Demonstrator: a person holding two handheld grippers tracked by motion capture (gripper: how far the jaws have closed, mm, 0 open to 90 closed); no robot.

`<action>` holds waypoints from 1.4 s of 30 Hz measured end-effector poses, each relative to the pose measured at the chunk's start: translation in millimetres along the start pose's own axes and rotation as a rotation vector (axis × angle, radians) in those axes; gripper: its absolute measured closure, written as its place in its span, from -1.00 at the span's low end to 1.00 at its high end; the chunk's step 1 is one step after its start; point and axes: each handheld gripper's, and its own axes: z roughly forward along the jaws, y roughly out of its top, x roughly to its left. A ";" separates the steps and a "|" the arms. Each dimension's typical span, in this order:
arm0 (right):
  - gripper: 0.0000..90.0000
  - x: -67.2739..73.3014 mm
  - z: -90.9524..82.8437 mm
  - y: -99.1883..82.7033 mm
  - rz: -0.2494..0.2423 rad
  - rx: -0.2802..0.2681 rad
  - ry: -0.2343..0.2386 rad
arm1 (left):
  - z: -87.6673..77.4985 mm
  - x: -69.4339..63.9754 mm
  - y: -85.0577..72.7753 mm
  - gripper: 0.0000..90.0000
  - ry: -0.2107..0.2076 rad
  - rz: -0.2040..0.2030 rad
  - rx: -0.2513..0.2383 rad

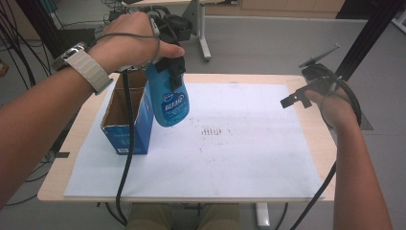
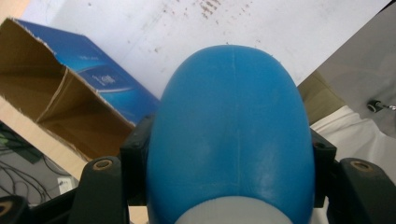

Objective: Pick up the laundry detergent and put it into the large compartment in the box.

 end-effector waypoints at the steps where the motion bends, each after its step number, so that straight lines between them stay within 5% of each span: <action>1: -0.87 -0.3 0.5 -0.4 -0.002 -0.001 0.002 | -1.2 0.0 -0.1 -0.15 0.001 -0.006 0.002; 9: -0.87 -2.3 2.7 -1.3 0.001 -0.001 0.005 | -12.8 6.5 -3.4 -0.15 -0.010 -0.047 -0.001; 23: -0.87 -0.4 6.1 2.1 -0.007 -0.009 0.015 | -39.5 26.6 -16.0 -0.15 -0.012 -0.212 -0.016; 42: -0.87 -0.9 8.7 6.1 -0.013 -0.011 0.023 | -51.2 48.0 -24.7 -0.15 -0.027 -0.337 -0.021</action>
